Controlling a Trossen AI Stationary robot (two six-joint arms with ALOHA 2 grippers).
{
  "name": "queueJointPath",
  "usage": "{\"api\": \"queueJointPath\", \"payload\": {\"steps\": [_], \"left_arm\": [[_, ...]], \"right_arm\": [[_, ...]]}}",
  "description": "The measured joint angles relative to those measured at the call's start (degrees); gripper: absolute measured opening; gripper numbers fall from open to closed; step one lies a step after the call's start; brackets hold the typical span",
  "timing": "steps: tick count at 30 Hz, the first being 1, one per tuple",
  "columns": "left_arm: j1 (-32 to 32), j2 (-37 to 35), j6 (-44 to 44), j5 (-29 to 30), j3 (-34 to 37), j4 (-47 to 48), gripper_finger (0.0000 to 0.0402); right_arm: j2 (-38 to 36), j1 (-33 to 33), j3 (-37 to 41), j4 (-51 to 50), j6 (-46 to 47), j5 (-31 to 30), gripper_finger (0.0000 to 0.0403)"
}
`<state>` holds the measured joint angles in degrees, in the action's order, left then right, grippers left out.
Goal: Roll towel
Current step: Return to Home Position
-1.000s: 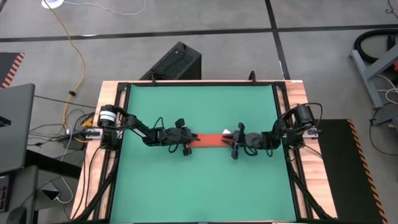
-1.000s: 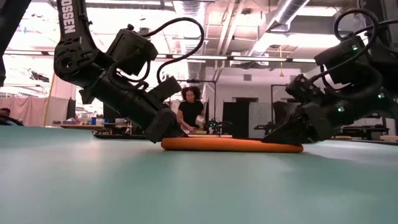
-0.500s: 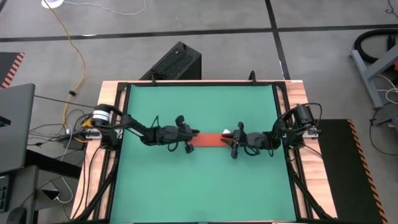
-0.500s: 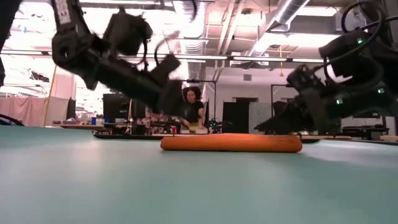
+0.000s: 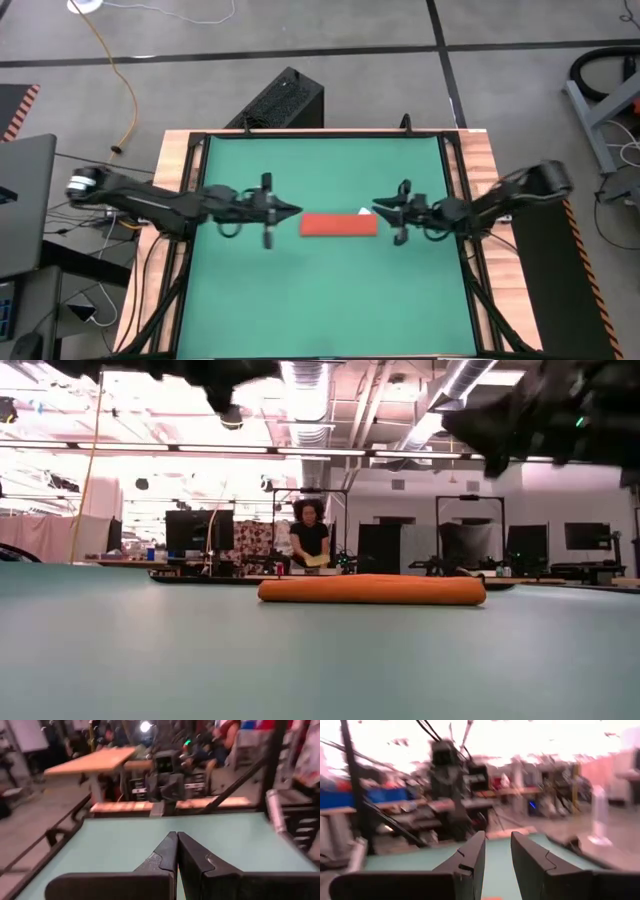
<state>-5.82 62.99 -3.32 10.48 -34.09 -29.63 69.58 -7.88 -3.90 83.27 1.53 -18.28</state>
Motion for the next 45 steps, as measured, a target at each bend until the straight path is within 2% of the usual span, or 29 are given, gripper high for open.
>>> {"api": "queueJointPath", "payload": {"steps": [3, 5, 9, 12, 18, 21, 25, 27, 30, 37, 41, 45], "left_arm": [[-0.5, -8.5, -0.3, -1.2, 0.0, 5.2, 0.0000], [-0.5, -13.3, -0.5, -1.1, 0.0, 8.2, 0.0000], [-0.5, -20.4, -1.6, 1.8, 0.0, 12.7, 0.0000], [-0.5, -23.6, -2.5, 4.8, 0.0, 17.2, 0.0000], [0.4, -28.8, -4.8, 8.8, 1.4, 21.6, 0.0000], [1.4, -33.4, -1.5, 6.1, 4.1, 21.2, 0.0000], [1.4, -39.0, 2.7, 5.6, 10.9, 20.8, 0.0000], [1.4, -41.4, 4.1, 7.7, 14.7, 18.8, 0.0000], [1.4, -44.8, 5.6, 8.3, 20.4, 15.6, 0.0000], [1.3, -52.1, 10.7, 6.3, 31.1, 11.1, 0.0000], [0.9, -54.5, 13.1, 4.9, 33.5, 12.3, 0.0000], [-0.2, -54.9, 13.2, 3.1, 33.5, 17.0, 0.0000]], "right_arm": [[-13.4, 0.3, 0.0, -10.1, -0.9, 4.4, 0.0116], [-22.5, 0.7, -1.6, -21.9, -1.3, 6.5, 0.0116], [-40.1, 0.9, -11.1, -56.1, -3.2, 8.2, 0.0116], [-47.9, 0.8, -19.0, -74.4, -5.2, 8.2, 0.0116], [-60.9, -0.5, -27.9, -91.7, -9.5, 7.9, 0.0116], [-68.6, -0.4, -28.3, -98.2, -7.3, 7.9, 0.0116], [-69.0, -0.2, -26.3, -105.4, -3.5, 7.3, 0.0116], [-66.8, -0.2, -24.8, -103.8, -3.3, 6.4, 0.0116], [-67.7, -0.2, -20.6, -103.1, -2.2, 5.0, 0.0116], [-69.0, -0.8, -6.6, -88.2, 1.9, 6.1, 0.0116], [-69.4, -1.3, 3.4, -77.8, 4.1, 5.9, 0.0116], [-67.9, -1.9, 3.4, -77.4, 5.4, 3.6, 0.0116]]}}
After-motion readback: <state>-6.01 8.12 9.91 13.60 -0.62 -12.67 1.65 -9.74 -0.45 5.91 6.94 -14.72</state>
